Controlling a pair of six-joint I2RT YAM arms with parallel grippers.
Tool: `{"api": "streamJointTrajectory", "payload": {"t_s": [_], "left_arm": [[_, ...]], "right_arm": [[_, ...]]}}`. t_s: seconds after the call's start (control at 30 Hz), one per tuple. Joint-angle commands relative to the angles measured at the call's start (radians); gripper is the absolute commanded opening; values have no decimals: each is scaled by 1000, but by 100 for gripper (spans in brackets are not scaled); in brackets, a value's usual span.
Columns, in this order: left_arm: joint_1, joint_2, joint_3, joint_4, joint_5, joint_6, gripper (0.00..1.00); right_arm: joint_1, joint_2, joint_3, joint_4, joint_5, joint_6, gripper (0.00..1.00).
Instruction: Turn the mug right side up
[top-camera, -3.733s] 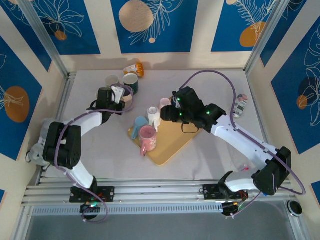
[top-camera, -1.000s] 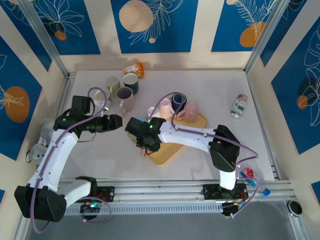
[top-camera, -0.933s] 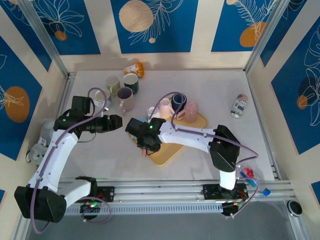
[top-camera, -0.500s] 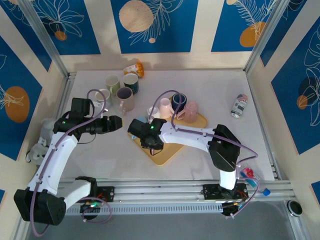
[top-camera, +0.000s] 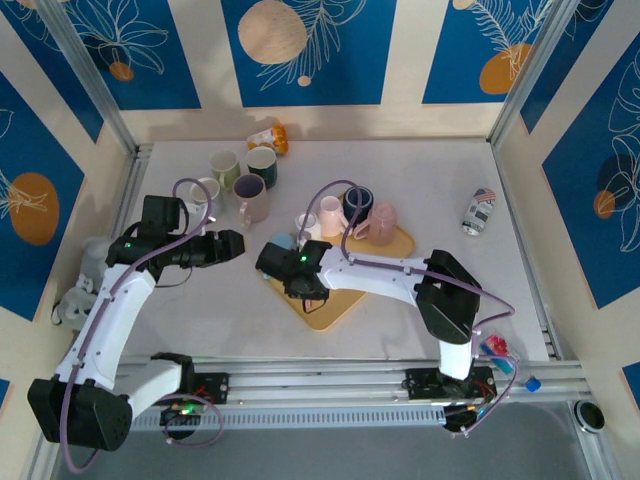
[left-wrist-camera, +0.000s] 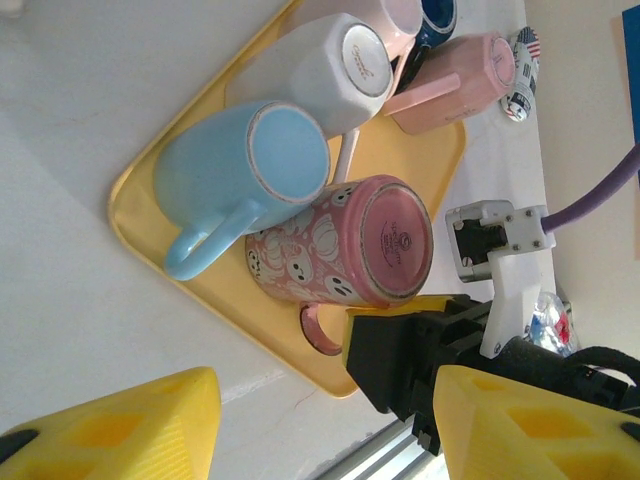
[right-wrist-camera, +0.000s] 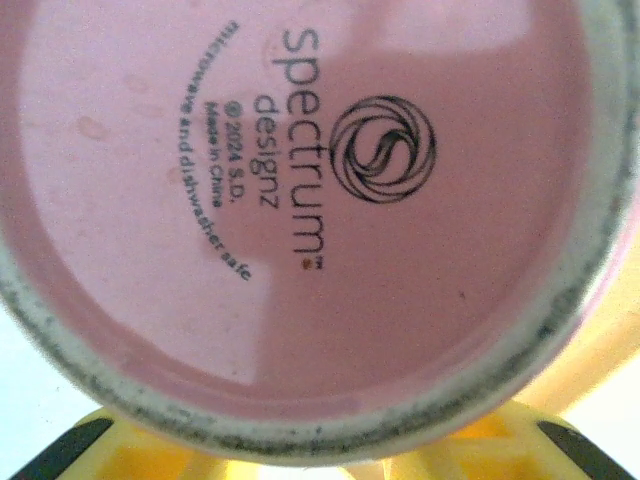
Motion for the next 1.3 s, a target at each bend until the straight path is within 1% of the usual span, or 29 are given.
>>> {"api": "streamJointTrajectory", "payload": {"t_s": [0.0,0.1,0.33,0.73,0.87,1.07,1.1,1.27], "left_arm": [[13,-16,-8,13,28,-13,58],[13,-18,-10,12,28,-17,58],[13,-23,-16,22,33,-29,58],[13,-31,-16,31,36,-46,58],[13,-33,-16,30,36,-48,58],[13,-37,-18,44,42,-69,57],[14,-39,-20,46,42,-75,57],[12,-49,-41,89,65,-115,57]], "right_arm": [[-3,11,-12,-53,55,59,35],[-8,20,-9,-48,44,53,35],[-9,37,-11,0,43,-16,29],[-12,64,-10,-2,47,-31,27],[-9,57,-11,-3,52,-33,16],[11,20,3,-9,102,-77,1],[11,12,4,-11,102,-81,0],[8,-47,-2,-13,112,-102,0]]}}
